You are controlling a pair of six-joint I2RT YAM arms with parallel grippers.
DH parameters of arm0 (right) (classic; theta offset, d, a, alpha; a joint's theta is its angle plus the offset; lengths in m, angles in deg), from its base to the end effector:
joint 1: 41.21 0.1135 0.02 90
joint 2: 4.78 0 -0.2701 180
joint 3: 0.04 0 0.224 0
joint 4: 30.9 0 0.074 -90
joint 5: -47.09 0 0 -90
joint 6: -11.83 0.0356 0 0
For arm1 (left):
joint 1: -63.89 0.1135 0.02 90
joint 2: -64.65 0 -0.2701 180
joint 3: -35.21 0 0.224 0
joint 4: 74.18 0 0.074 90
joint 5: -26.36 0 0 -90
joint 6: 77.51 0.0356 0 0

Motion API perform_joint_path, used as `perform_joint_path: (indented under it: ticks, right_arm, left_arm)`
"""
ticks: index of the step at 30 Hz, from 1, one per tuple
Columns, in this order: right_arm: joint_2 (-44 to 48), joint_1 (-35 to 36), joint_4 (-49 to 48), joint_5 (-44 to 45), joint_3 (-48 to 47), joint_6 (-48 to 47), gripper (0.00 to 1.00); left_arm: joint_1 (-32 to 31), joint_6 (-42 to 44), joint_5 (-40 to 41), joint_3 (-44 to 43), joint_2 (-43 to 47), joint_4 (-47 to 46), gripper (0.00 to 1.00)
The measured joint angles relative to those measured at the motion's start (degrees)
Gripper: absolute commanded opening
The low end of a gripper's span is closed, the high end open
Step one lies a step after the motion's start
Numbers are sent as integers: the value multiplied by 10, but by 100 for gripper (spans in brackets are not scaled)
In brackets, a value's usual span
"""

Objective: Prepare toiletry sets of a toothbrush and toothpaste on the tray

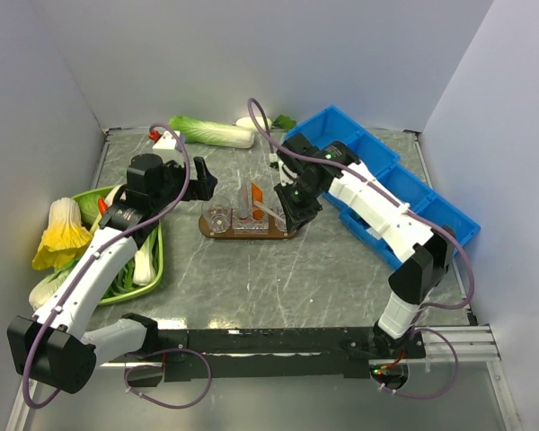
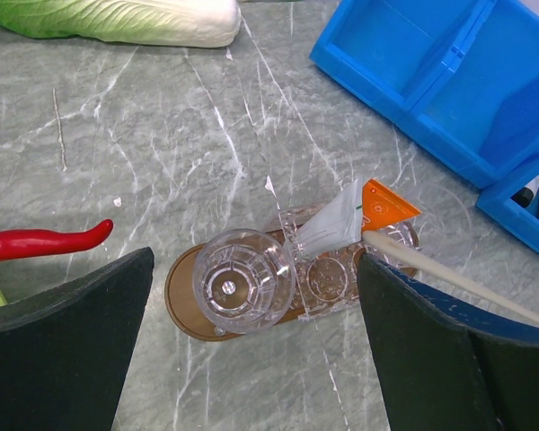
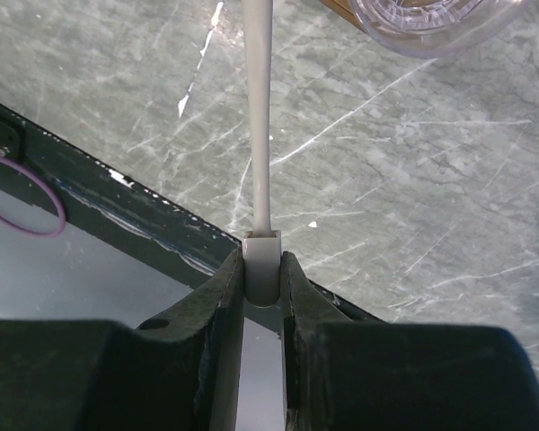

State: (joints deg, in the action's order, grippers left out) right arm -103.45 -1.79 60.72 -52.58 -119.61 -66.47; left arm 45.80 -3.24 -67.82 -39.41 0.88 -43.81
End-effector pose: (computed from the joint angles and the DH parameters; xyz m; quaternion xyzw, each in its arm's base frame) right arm 0.2326 0.1989 0.3574 -0.2490 0.9504 0.1470 0.1147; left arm 0.2120 -0.0720 0.3614 0.0378 0.8156 -0.1962 0.5430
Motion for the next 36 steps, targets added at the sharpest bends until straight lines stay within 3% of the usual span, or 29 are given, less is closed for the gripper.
perform_joint_path:
  ticks: [36]
  right_arm:
    - [25, 16, 2, -5, 41, 8, 0]
  left_arm:
    - [0, 0, 0, 0, 0, 1, 99]
